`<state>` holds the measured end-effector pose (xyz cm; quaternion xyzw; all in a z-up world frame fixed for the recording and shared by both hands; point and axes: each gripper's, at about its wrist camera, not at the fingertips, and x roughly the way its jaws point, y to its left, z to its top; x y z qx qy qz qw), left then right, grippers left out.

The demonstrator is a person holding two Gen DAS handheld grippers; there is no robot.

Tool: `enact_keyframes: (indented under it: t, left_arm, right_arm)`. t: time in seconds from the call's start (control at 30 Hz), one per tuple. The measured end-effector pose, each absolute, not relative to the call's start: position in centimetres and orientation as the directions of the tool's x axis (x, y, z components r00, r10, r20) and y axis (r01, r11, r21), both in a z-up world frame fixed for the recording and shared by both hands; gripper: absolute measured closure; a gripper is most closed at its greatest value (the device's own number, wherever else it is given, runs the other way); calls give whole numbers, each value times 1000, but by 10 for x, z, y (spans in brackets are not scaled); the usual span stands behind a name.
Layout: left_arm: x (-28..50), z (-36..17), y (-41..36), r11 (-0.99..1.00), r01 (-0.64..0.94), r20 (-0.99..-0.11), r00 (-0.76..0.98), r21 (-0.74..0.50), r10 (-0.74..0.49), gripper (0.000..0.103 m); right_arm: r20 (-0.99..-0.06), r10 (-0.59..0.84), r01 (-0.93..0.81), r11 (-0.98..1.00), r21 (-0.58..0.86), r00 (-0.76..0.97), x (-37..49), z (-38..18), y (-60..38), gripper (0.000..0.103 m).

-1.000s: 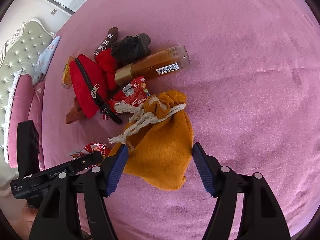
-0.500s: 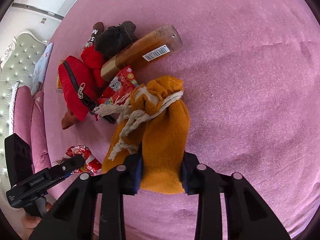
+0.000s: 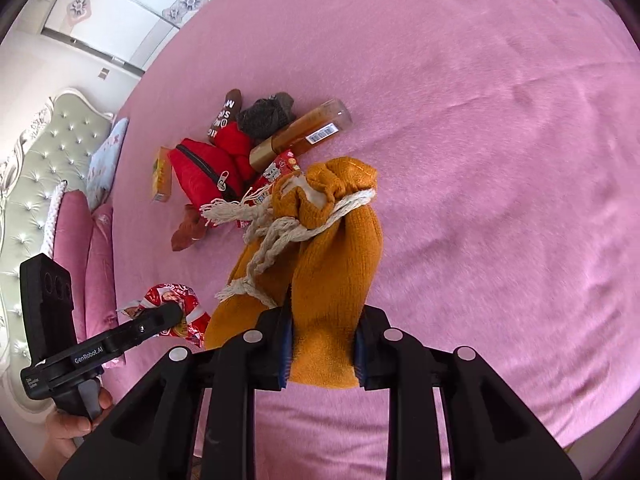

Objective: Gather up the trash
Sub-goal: 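Carry the wrapper and orange pouch over the yellow bucket with both tools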

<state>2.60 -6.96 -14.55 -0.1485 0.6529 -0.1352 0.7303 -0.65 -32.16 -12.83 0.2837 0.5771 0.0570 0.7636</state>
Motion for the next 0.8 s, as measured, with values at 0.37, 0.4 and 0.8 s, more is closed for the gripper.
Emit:
enact_keyframes:
  t: [0.37, 0.4, 0.8]
  left_arm:
    - [-7, -127, -146, 895, 199, -908, 49, -400, -416, 63]
    - [-10, -127, -156, 891, 215, -908, 41, -400, -418, 63]
    - [-78, -141, -307, 810, 436, -916, -105, -392, -387, 63]
  right_arm:
    - [-849, 348, 342, 803, 488, 397, -91, -106, -359, 80]
    - [-851, 339, 348, 802, 485, 401, -100, -104, -365, 80]
    - [-867, 245, 493, 741, 456, 433, -219, -103, -452, 80]
